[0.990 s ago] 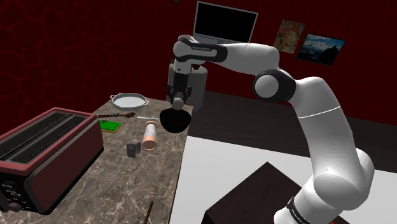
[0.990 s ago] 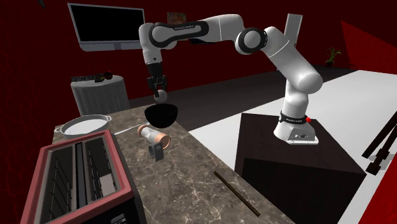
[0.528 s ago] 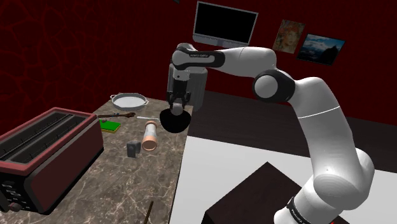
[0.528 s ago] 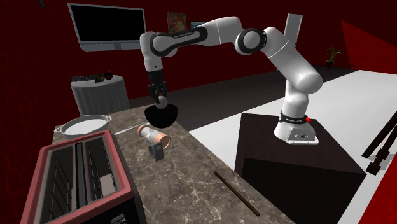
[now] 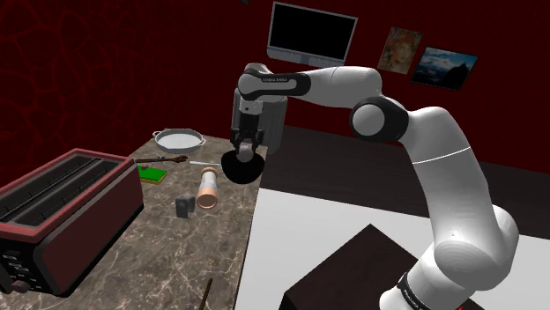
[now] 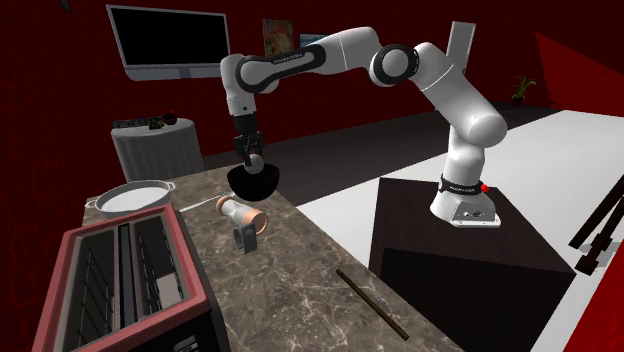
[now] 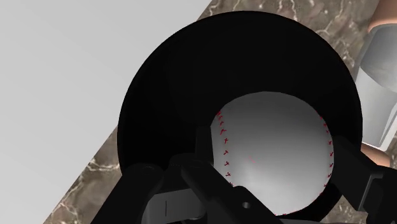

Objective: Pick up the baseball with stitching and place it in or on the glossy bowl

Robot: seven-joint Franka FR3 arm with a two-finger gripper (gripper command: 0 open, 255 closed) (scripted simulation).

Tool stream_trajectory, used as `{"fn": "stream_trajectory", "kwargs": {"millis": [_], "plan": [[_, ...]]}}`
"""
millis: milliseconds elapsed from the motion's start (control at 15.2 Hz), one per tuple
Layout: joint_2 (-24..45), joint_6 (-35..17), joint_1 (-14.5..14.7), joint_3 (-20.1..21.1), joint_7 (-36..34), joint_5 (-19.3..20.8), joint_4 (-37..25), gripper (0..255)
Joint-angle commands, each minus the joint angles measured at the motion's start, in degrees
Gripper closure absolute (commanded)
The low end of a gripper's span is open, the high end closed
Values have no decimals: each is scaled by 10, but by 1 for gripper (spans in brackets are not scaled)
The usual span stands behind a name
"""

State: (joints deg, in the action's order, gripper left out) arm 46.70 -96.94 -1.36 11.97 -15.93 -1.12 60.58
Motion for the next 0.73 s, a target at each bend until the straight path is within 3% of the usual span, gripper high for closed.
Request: {"fn": "stream_trajectory", "kwargs": {"millis": [0, 66, 396, 660], "plan": [[0, 0, 0, 0, 0, 0, 0, 255], [0, 0, 0, 0, 0, 0, 0, 0], [0, 0, 0, 0, 0, 0, 0, 0], [33, 96, 6, -2, -2, 3, -129, 0]]}}
